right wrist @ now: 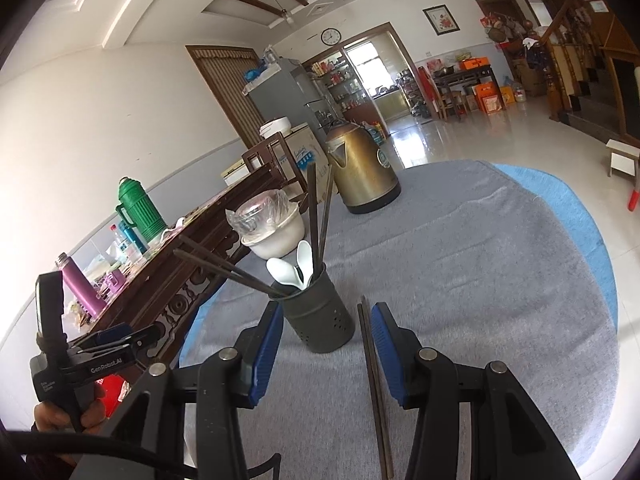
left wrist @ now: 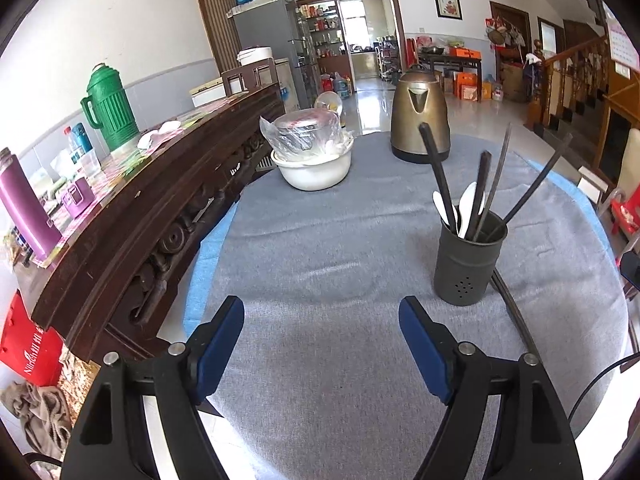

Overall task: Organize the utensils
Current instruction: 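Move the right gripper to a dark chopstick on the cloth and close it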

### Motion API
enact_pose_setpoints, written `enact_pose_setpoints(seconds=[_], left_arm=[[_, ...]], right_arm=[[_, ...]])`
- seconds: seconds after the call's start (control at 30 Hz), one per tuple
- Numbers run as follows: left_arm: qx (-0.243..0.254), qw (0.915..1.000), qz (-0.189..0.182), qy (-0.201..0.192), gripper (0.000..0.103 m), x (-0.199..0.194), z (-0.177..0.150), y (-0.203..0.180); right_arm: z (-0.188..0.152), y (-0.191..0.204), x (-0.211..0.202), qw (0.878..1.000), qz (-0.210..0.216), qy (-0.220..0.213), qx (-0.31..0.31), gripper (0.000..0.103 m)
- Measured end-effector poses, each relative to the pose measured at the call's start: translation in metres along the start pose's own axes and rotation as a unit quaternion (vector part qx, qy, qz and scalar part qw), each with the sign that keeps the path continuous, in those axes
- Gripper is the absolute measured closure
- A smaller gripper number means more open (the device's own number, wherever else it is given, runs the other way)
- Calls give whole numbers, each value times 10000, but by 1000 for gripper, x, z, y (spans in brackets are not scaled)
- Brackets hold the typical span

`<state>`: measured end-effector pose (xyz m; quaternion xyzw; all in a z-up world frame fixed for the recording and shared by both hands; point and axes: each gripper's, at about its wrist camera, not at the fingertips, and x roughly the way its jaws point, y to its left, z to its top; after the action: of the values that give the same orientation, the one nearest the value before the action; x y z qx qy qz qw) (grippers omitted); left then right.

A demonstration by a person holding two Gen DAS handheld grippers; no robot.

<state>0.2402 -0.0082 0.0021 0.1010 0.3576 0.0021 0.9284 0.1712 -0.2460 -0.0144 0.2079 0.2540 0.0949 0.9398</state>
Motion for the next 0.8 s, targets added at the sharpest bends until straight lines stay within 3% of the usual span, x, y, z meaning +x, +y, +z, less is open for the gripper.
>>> enact_pose_setpoints(seconds=[0.23, 0.43, 0.47, 0.6, 0.8], left_arm=[[209, 9996, 35, 188, 22, 7, -7, -21], [162, 9969, -215, 739, 22, 28, -33, -32], [146, 9959, -314, 839, 22, 32, -40, -34], [24, 9898, -698, 1239, 22, 44, -65, -38], [-118, 9860, -845, 1433, 22, 52, -83, -40]], right_arm=[[-10, -14, 3, 9999, 57, 95, 126, 53], [-24, -29, 16, 9989, -122, 422, 162, 56], [-28, -32, 20, 9982, -219, 534, 149, 64], [-44, -42, 38, 9933, -454, 1052, 123, 67], [-70, -39, 68, 9828, -595, 1746, -60, 78]])
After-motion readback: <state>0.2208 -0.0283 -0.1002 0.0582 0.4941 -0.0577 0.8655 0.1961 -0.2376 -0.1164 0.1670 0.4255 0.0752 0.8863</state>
